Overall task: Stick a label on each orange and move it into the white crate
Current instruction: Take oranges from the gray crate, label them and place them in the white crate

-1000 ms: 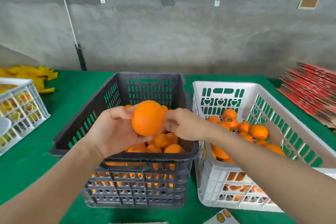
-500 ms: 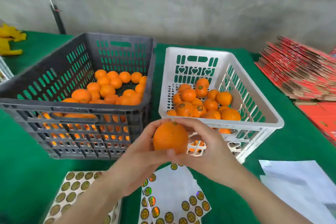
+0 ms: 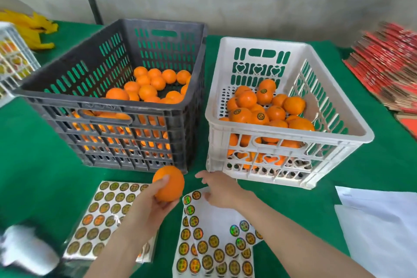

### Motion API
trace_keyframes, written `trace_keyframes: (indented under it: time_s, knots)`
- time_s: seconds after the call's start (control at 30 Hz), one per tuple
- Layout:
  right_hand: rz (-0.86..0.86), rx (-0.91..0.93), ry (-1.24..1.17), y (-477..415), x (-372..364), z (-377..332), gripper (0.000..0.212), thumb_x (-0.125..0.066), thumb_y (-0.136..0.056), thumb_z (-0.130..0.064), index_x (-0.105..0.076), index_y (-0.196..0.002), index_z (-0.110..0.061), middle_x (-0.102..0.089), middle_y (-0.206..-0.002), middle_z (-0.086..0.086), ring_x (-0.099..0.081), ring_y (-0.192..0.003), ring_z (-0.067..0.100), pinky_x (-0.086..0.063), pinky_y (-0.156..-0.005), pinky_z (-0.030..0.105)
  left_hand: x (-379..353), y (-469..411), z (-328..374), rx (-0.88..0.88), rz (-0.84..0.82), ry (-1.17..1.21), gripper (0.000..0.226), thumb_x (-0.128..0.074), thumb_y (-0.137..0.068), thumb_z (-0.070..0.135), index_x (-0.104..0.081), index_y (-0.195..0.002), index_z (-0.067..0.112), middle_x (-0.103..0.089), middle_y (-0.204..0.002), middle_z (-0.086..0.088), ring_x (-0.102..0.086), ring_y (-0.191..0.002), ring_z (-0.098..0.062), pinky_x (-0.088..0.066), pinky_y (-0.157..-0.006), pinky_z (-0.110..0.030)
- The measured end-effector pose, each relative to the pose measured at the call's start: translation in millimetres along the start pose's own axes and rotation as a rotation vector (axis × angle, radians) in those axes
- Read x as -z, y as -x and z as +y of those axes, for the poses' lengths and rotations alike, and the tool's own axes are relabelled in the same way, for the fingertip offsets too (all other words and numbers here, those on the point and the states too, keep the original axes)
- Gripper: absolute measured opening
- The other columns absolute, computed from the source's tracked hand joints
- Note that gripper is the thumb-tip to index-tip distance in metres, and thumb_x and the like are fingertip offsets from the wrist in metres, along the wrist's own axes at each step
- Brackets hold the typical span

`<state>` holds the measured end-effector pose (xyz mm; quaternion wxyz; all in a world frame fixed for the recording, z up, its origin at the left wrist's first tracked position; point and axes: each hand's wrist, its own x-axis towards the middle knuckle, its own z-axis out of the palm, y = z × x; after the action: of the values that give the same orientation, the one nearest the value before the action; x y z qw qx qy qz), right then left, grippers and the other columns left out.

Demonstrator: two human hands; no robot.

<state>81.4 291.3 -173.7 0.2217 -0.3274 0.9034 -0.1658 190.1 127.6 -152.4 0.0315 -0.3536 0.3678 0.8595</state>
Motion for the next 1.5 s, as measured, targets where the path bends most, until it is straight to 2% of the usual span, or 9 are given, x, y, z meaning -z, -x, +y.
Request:
trace_keyframes:
  time_s: [0.3, 0.5, 0.73, 0.87, 1.07, 1.17, 1.27, 1.4, 1.5]
  knots:
    - [0.158, 0.010, -0.285, 13, 4, -3, 0.026, -0.057, -0.088, -0.004, -0.055, -0.111, -0.017, -0.053, -0.085, -0.007, -0.048, -0.073, 0.002, -0.035, -0.065, 0.008, 0, -3, -8, -0.007, -0.091, -0.093, 0.073, -0.075, -0.061, 0.037, -0.045, -0.125, 0.021, -0.056, -0.124, -0.007, -0.056, -0.112, -0.028, -0.041, -0.093, -0.041]
    - [0.351, 0.021, -0.372, 39, 16, -6, 0.009, -0.059, -0.084, 0.003, -0.062, -0.086, -0.005, -0.049, -0.074, -0.017, -0.044, -0.065, -0.008, -0.032, -0.063, 0.003, -24, -5, -7, 0.115, -0.247, -0.125, 0.119, -0.092, -0.021, 0.049, -0.048, -0.128, 0.018, -0.054, -0.126, -0.017, -0.058, -0.097, -0.031, -0.044, -0.084, -0.041]
    - [0.545, -0.036, -0.333, 51, 10, -8, 0.018, -0.055, -0.079, 0.013, -0.067, -0.074, 0.001, -0.065, -0.080, 0.011, -0.043, -0.068, -0.001, -0.030, -0.066, 0.004, -30, -8, -12, 0.183, -0.295, -0.017, 0.072, -0.067, -0.058, 0.048, -0.050, -0.116, 0.011, -0.070, -0.073, -0.010, -0.067, -0.063, -0.020, -0.051, -0.061, -0.033]
    - [0.605, -0.107, -0.343, 50, 10, -8, 0.018, -0.057, -0.080, 0.012, -0.070, -0.077, 0.000, -0.065, -0.084, 0.013, -0.048, -0.074, 0.010, -0.033, -0.068, 0.008, -28, -11, -15, 0.142, -0.333, -0.094, 0.081, -0.063, -0.067, 0.050, -0.042, -0.136, 0.013, -0.065, -0.096, -0.011, -0.068, -0.079, -0.021, -0.046, -0.097, -0.045]
    - [0.606, -0.140, -0.298, 50, 10, -13, 0.020, -0.055, -0.082, 0.009, -0.072, -0.081, -0.002, -0.063, -0.087, 0.011, -0.047, -0.079, 0.010, -0.027, -0.069, 0.003, -35, -11, -14, 0.106, -0.351, -0.187, 0.077, -0.074, -0.061, 0.042, -0.047, -0.128, 0.014, -0.060, -0.121, -0.013, -0.059, -0.109, -0.027, -0.047, -0.083, -0.035]
    - [0.641, -0.135, -0.278, 52, 6, -17, 0.013, -0.059, -0.082, -0.001, -0.072, -0.083, -0.003, -0.059, -0.089, 0.005, -0.048, -0.085, 0.010, -0.028, -0.075, 0.005, -36, -11, -14, 0.120, -0.325, -0.136, 0.071, -0.066, -0.066, 0.041, -0.046, -0.129, 0.015, -0.061, -0.118, -0.013, -0.064, -0.098, -0.024, -0.050, -0.076, -0.033]
    - [0.649, -0.173, -0.330, 54, 5, -22, 0.014, -0.063, -0.084, -0.009, -0.073, -0.093, -0.005, -0.056, -0.102, 0.002, -0.046, -0.089, 0.004, -0.033, -0.081, 0.007, -33, -11, -10, 0.124, -0.325, -0.125, 0.098, -0.091, -0.039, 0.048, -0.049, -0.123, 0.016, -0.063, -0.108, -0.013, -0.071, -0.078, -0.020, -0.054, -0.063, -0.030]
    - [0.622, -0.220, -0.456, 56, 5, -29, 0.008, -0.065, -0.083, -0.007, -0.072, -0.083, -0.003, -0.065, -0.092, 0.009, -0.052, -0.070, 0.007, -0.040, -0.067, 0.007, -31, -12, -8, 0.138, -0.349, -0.109, 0.121, -0.094, -0.018, 0.047, -0.049, -0.125, 0.013, -0.067, -0.098, -0.015, -0.070, -0.071, -0.022, -0.056, -0.057, -0.031]
    - [0.626, -0.307, -0.565, 59, 4, -30, 0.005, -0.068, -0.082, -0.011, -0.072, -0.082, -0.008, -0.066, -0.082, 0.001, -0.051, -0.064, 0.001, -0.039, -0.062, 0.004, -28, -14, -7, 0.168, -0.340, -0.091, 0.133, -0.094, -0.018, 0.047, -0.043, -0.136, 0.011, -0.053, -0.128, -0.023, -0.060, -0.095, -0.030, -0.053, -0.084, -0.041]
